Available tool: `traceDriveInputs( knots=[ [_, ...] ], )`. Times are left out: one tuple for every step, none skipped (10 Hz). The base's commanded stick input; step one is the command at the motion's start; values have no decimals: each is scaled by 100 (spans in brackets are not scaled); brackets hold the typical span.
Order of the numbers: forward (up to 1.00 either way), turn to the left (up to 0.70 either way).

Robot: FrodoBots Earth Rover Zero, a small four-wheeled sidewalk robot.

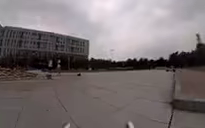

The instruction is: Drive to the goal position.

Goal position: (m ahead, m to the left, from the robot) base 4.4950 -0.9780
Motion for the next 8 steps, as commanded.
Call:
traceDriveInputs(
  knots=[
    [70, -14],
    [70, -14],
    [70, -14],
    [70, -14],
    [70, -14],
    [70, -14],
    [70, -14],
    [70, -14]
  ],
)
